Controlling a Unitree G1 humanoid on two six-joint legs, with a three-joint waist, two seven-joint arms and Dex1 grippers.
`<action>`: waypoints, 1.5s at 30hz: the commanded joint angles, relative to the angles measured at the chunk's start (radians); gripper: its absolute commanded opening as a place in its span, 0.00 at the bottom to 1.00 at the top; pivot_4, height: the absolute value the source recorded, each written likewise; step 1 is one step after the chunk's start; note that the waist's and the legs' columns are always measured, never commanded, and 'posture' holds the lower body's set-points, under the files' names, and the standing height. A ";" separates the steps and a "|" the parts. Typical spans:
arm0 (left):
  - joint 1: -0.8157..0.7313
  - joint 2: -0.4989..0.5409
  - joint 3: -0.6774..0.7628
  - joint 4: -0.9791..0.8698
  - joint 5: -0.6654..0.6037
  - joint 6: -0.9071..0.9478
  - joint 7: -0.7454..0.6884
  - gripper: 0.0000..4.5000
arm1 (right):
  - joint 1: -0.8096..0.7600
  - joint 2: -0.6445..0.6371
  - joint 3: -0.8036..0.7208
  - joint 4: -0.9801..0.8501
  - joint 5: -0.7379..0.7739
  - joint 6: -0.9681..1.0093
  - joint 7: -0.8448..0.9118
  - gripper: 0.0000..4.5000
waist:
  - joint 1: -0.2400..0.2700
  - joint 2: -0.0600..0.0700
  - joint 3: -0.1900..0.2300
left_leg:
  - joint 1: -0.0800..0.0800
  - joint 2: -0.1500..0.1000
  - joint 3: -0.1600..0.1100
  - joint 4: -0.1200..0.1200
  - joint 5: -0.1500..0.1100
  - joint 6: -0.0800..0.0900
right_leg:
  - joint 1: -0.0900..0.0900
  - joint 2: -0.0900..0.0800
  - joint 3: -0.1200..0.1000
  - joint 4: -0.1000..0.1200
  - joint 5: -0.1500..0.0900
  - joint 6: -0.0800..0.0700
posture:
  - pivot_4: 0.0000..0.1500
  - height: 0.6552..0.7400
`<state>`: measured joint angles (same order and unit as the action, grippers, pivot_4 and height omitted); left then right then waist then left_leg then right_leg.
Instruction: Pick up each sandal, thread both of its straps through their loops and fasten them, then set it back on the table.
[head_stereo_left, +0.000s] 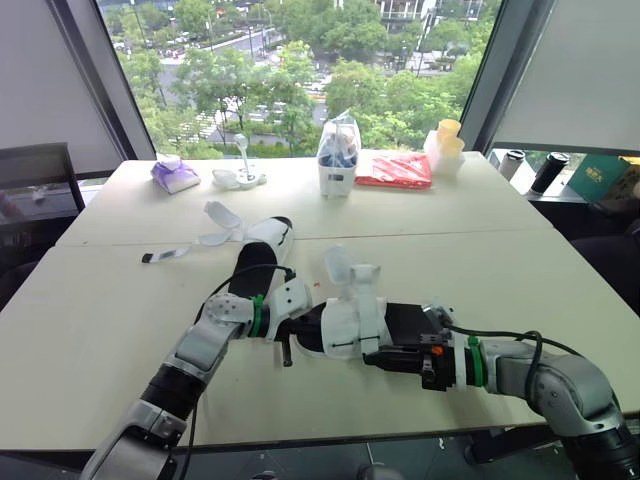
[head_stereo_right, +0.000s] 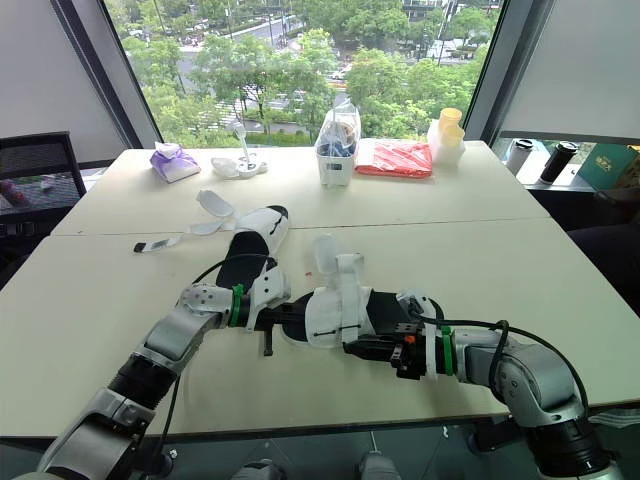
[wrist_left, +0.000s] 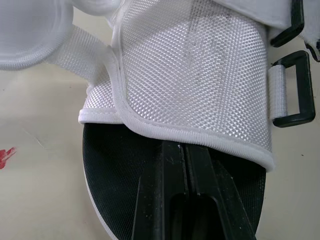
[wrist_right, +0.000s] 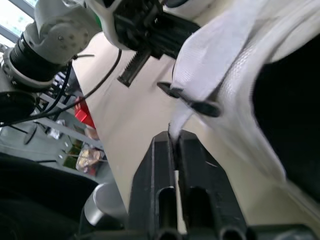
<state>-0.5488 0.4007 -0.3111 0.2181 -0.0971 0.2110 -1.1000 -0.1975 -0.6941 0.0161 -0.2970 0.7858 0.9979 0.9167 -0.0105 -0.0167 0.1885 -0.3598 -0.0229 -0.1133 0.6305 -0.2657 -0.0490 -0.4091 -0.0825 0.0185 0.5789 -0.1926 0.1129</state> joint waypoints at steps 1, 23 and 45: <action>0.032 0.002 -0.044 0.025 0.031 0.022 -0.003 0.00 | 0.021 -0.060 0.000 -0.071 0.063 0.041 0.082 0.02 | 0.000 0.000 0.000 | 0.000 0.000 0.000 0.000 0.000 0.000 | 0.000 0.000 0.000 0.000 0.000 0.000 | 1.00 1.00; 0.032 0.002 -0.054 0.047 0.043 0.004 -0.004 0.00 | -0.058 -0.104 -0.165 -0.167 0.624 0.179 -0.056 0.02 | 0.002 0.000 0.000 | -0.006 0.000 0.000 0.001 0.000 0.000 | -0.004 0.000 -0.001 -0.001 0.000 0.000 | 1.00 1.00; 0.063 -0.013 -0.057 0.022 0.040 0.017 0.023 0.00 | -0.268 0.152 -0.224 0.292 0.590 0.148 -0.321 0.22 | 0.016 0.004 -0.003 | -0.011 0.000 -0.001 0.003 0.000 0.000 | -0.010 0.001 0.000 0.002 0.003 -0.003 | 1.00 1.00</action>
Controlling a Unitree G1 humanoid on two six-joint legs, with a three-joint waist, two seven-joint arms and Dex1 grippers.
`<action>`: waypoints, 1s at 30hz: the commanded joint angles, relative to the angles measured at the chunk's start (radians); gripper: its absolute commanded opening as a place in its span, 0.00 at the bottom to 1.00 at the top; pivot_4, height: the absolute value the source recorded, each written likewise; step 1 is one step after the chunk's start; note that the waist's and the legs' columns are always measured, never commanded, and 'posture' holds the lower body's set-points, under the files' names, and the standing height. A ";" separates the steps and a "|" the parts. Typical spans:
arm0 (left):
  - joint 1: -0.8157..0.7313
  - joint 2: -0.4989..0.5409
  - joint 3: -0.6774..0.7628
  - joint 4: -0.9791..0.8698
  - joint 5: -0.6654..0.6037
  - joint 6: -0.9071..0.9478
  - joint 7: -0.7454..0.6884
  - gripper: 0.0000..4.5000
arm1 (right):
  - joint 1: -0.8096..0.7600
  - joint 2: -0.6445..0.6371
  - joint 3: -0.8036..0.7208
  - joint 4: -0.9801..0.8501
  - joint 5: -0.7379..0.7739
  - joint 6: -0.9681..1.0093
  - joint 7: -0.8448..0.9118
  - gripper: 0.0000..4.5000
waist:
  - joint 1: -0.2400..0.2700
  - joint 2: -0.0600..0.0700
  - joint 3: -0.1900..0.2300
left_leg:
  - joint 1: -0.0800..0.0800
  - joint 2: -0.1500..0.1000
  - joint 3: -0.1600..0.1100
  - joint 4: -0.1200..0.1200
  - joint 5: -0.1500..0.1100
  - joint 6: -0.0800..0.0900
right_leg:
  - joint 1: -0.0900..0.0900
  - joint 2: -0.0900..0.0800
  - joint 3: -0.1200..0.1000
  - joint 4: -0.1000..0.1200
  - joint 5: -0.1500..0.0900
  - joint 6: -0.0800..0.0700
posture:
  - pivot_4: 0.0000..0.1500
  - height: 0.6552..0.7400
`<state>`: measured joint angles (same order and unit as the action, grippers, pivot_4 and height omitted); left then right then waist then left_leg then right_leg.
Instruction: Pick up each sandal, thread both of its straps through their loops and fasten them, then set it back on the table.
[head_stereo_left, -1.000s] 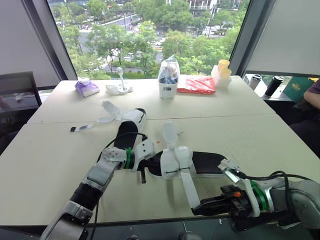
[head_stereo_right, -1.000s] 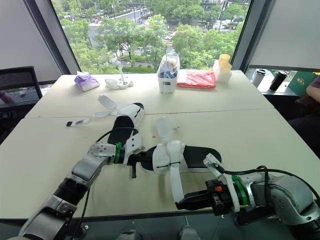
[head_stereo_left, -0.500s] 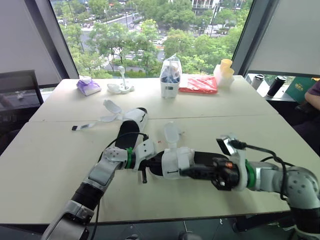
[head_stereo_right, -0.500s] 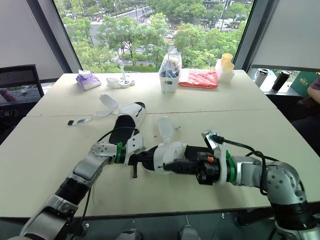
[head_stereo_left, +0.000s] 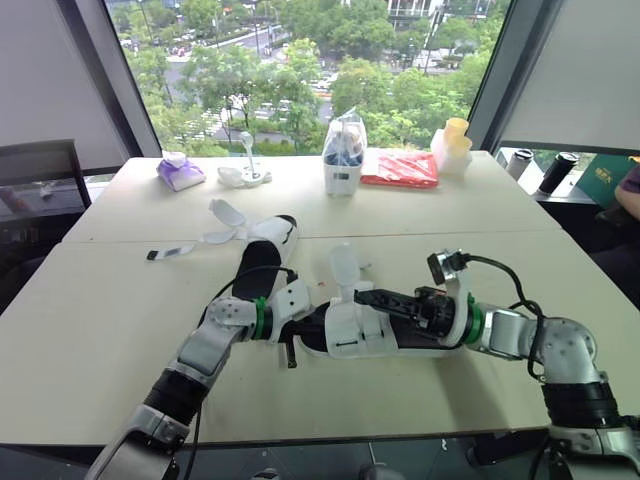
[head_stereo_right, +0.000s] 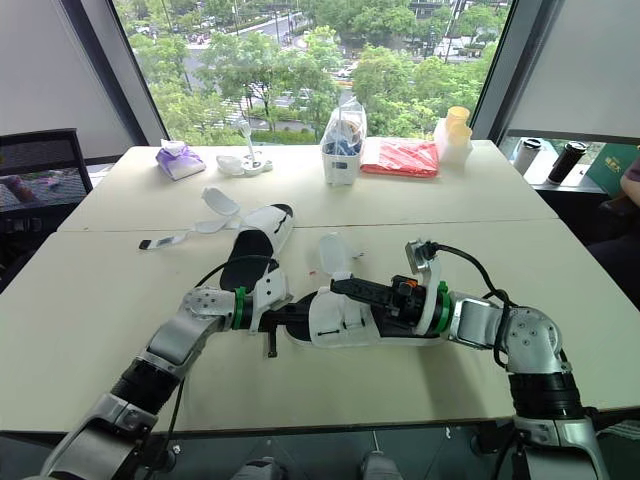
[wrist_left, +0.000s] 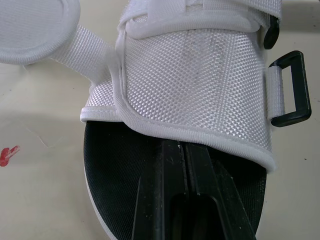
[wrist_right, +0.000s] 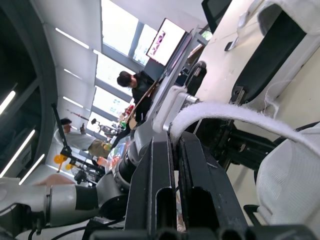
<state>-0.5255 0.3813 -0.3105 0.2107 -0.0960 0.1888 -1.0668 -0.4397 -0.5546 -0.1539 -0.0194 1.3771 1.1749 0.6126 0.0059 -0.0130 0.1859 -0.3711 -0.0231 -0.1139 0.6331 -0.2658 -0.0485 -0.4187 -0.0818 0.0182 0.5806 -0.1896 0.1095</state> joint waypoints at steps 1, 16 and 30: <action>0.041 0.008 -0.056 0.026 0.038 0.042 -0.009 0.00 | -0.030 0.010 -0.063 0.012 -0.009 -0.033 -0.023 0.32 | 0.000 0.000 0.000 | 0.000 0.000 0.000 0.000 0.000 0.000 | 0.000 0.000 0.000 0.000 0.000 0.000 | 1.00 1.00; 0.022 -0.005 -0.061 0.050 0.040 0.036 -0.010 0.00 | -0.278 -0.110 0.261 0.160 -0.699 -0.421 0.216 0.54 | -0.003 0.002 -0.001 | 0.000 0.000 0.000 0.001 0.000 0.000 | -0.001 0.000 0.000 0.001 -0.001 0.003 | 1.00 1.00; 0.050 -0.003 -0.054 0.026 0.038 0.042 0.005 0.00 | -0.369 0.002 0.236 0.361 -0.819 -0.440 0.334 0.14 | -0.001 0.003 -0.002 | 0.000 -0.001 0.000 0.001 0.000 0.000 | -0.001 0.000 0.001 0.002 0.002 0.002 | 1.00 1.00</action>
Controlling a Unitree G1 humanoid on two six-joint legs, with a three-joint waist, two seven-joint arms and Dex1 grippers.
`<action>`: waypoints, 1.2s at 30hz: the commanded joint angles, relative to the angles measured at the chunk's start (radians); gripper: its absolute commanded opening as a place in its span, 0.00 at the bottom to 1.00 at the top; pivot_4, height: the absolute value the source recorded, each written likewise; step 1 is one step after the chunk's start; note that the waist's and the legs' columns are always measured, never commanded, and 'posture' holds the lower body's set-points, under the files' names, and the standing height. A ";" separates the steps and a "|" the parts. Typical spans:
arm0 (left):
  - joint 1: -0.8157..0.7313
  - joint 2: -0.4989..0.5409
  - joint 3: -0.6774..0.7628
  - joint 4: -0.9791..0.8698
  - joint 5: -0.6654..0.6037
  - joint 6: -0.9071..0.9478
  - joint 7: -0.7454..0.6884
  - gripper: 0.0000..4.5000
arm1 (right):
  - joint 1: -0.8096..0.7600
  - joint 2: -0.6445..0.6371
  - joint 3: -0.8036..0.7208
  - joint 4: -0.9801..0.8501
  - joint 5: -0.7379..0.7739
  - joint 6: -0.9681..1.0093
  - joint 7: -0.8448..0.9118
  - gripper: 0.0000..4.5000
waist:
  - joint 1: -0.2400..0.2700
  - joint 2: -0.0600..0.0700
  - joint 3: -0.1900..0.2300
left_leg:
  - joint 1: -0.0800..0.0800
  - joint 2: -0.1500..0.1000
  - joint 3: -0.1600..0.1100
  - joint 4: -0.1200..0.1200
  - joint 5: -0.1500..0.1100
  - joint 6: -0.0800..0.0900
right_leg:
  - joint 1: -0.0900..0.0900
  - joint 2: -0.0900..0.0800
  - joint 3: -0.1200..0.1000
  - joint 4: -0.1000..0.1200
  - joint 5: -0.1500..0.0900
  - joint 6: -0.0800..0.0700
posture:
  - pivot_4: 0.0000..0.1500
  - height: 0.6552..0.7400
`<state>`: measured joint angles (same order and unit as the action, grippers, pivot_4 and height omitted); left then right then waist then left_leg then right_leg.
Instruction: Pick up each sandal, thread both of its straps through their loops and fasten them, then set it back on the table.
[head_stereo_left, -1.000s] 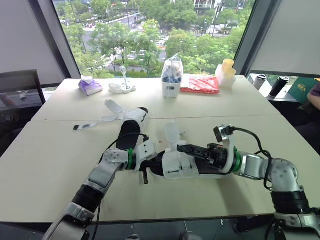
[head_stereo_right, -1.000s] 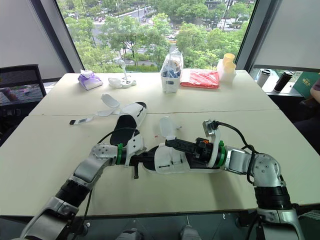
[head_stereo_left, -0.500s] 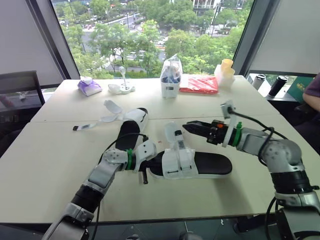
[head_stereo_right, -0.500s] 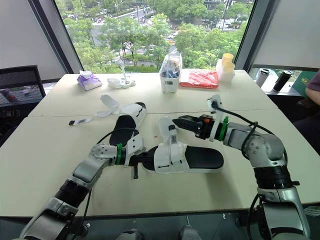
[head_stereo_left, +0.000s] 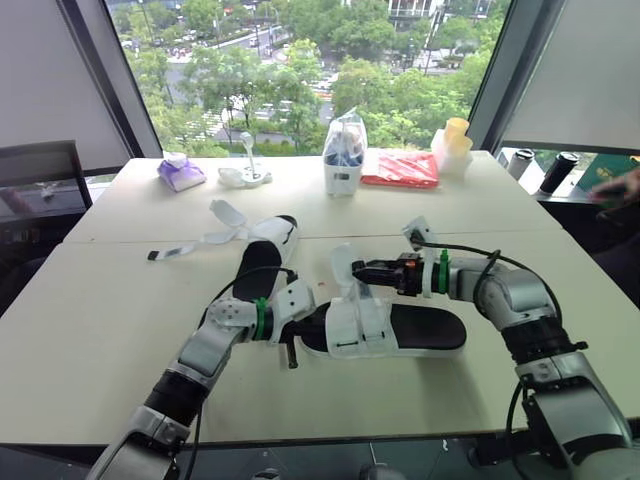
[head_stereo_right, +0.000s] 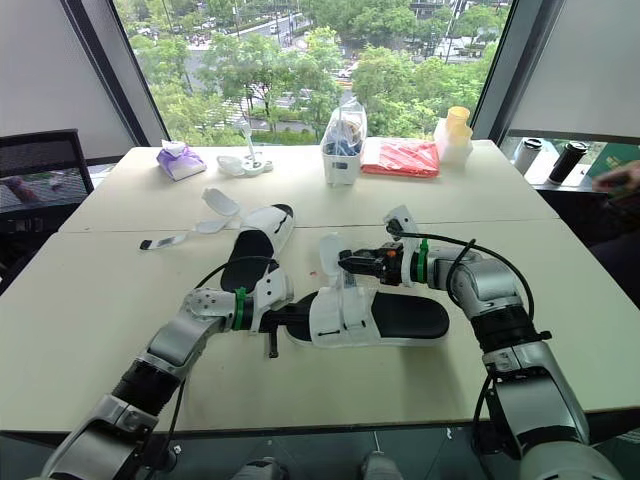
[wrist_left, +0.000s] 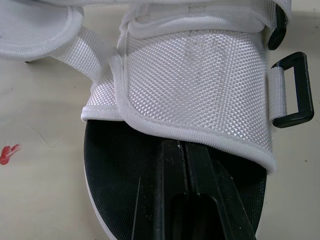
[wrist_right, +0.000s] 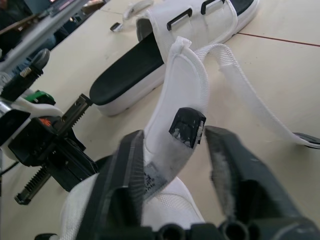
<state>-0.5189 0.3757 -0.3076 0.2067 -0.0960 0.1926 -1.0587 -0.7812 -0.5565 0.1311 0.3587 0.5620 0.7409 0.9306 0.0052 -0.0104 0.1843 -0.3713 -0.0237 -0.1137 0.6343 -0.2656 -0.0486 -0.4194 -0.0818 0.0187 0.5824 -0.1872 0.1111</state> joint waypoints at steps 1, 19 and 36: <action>0.045 0.003 -0.057 0.028 0.037 0.040 -0.003 0.00 | -0.027 0.010 -0.072 -0.017 0.012 0.014 0.003 0.04 | 0.000 0.000 0.000 | 0.000 0.000 0.000 0.000 0.000 0.000 | 0.000 0.000 0.000 0.000 0.000 0.000 | 1.00 1.00; 0.025 -0.005 -0.070 0.053 0.042 0.023 -0.016 0.00 | 0.120 0.059 -0.322 -0.175 0.183 0.194 -0.089 0.01 | 0.001 0.000 0.000 | 0.000 0.000 0.000 0.000 0.000 0.000 | 0.000 0.000 0.000 0.001 0.000 0.000 | 1.00 1.00; 0.024 -0.012 -0.071 0.067 0.046 0.014 -0.014 0.00 | 0.134 0.036 -0.245 -0.198 0.099 0.135 -0.062 0.66 | -0.001 0.002 -0.001 | 0.000 0.000 0.000 0.000 0.000 0.000 | 0.000 0.000 0.000 0.001 0.000 0.001 | 1.00 1.00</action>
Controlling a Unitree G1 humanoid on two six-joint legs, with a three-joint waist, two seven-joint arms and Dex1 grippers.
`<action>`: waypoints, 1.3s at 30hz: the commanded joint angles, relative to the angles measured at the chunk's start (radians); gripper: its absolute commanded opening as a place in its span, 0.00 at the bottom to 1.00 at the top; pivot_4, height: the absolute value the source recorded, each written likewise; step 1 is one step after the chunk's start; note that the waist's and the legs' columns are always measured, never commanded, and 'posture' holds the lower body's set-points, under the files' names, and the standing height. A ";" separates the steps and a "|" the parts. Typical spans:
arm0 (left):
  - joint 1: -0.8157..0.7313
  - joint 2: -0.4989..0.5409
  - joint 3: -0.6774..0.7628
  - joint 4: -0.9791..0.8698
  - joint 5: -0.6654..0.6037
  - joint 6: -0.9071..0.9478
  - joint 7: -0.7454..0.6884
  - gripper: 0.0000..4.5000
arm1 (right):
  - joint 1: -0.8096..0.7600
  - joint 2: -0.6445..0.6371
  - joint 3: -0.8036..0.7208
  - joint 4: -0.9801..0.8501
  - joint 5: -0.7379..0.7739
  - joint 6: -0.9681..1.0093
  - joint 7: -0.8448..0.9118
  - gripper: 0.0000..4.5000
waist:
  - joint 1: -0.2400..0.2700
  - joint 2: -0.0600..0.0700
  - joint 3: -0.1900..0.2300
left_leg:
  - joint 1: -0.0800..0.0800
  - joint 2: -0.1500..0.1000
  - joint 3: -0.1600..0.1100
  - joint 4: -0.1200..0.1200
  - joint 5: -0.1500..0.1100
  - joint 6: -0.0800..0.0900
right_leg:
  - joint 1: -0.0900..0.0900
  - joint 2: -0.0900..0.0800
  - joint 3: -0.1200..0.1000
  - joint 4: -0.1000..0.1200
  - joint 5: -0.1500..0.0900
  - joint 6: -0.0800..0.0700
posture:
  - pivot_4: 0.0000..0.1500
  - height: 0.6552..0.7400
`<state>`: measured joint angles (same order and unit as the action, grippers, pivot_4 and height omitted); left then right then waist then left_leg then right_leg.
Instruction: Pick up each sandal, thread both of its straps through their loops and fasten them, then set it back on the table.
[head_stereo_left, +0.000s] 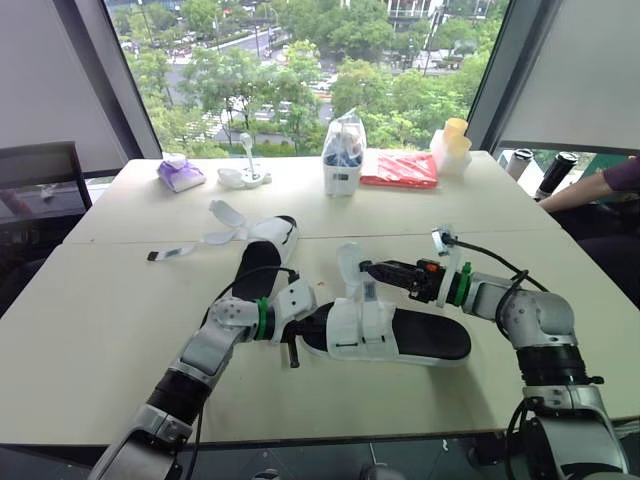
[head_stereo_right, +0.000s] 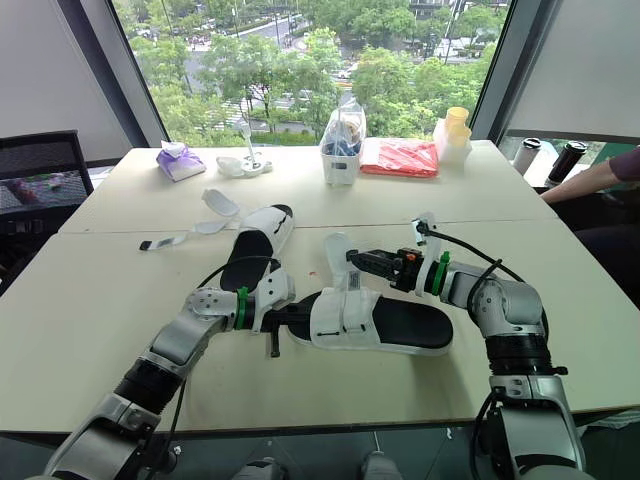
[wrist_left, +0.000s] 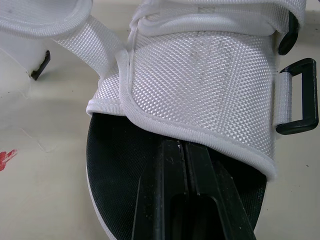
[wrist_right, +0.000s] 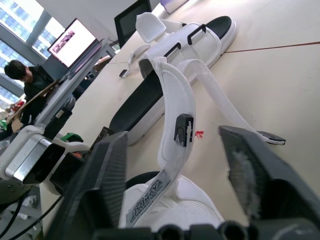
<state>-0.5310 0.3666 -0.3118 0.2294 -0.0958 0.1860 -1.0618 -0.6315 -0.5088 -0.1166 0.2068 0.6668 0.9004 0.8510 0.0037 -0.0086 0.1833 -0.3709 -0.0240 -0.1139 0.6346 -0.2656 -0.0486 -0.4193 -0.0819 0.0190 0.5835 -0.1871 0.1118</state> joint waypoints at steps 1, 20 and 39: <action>0.037 -0.003 -0.067 0.044 0.045 0.021 -0.011 0.00 | -0.016 -0.011 0.003 -0.049 -0.006 -0.023 0.020 0.66 | 0.000 0.001 0.000 | 0.000 0.000 0.000 0.000 0.000 0.000 | 0.000 0.000 0.000 0.000 0.000 0.000 | 1.00 1.00; 0.042 -0.005 -0.061 0.048 0.044 0.020 -0.003 0.00 | -0.026 0.011 -0.062 -0.056 0.061 0.015 0.028 0.01 | 0.001 0.002 -0.002 | 0.000 0.000 0.000 0.000 0.000 0.000 | 0.000 0.000 0.000 0.000 0.000 0.000 | 1.00 1.00; 0.037 -0.010 -0.066 0.059 0.044 0.013 -0.009 0.00 | 0.012 0.016 -0.034 0.038 -0.034 0.012 -0.136 0.01 | -0.002 0.005 -0.004 | 0.000 0.000 0.000 0.004 0.000 0.000 | 0.001 0.000 0.000 0.002 -0.002 -0.001 | 1.00 1.00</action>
<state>-0.5302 0.3558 -0.3103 0.2500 -0.0956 0.1794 -1.0506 -0.5973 -0.4795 -0.1620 0.2401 0.6684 0.9410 0.7219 0.0020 -0.0031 0.1789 -0.3704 -0.0240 -0.1137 0.6392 -0.2656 -0.0485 -0.4176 -0.0818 0.0192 0.5860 -0.1886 0.1105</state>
